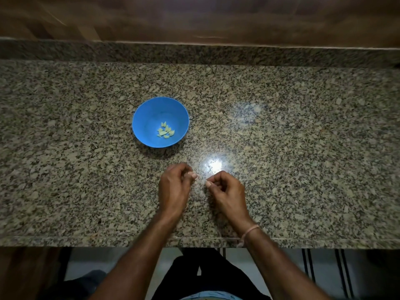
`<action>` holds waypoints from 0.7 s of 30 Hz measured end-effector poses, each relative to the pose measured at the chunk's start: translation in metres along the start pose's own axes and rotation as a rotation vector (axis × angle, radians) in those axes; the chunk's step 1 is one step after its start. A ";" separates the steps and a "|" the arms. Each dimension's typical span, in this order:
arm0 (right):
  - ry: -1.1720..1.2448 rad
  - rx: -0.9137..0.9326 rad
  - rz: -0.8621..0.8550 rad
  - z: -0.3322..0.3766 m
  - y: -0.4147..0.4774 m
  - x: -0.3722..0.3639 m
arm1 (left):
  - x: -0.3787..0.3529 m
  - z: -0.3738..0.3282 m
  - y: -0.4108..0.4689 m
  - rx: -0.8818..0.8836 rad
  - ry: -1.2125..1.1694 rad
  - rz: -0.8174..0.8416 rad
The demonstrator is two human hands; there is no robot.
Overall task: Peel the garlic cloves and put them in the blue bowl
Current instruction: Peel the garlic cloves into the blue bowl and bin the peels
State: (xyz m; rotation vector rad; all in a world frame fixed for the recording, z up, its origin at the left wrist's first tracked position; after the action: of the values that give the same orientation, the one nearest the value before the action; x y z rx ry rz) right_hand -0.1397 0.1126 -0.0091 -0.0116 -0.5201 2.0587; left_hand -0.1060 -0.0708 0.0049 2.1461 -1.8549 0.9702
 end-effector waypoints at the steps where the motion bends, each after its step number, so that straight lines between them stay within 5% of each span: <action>1: 0.044 -0.030 0.010 -0.004 -0.001 -0.002 | 0.000 -0.002 0.008 -0.038 0.086 0.013; 8: -0.025 -0.105 0.029 -0.007 -0.007 -0.015 | -0.004 -0.003 0.002 -0.112 0.333 -0.021; 21: -0.417 -0.167 -0.048 0.000 0.003 -0.024 | -0.014 0.040 -0.044 -0.056 0.272 0.021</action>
State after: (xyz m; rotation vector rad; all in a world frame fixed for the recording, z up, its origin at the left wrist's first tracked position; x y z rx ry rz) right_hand -0.1297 0.0910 -0.0147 0.3343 -0.9382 1.9695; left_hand -0.0505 -0.0691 -0.0204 1.8594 -1.7547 1.1361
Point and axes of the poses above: each hand's wrist, its own y-axis towards the middle knuckle, its own x-axis out of the back of the hand, z = x × y, the point moved 9 cm from there along y, towards the middle knuckle, and after that the axes turned 15 degrees about z, right-handed, at the moved point
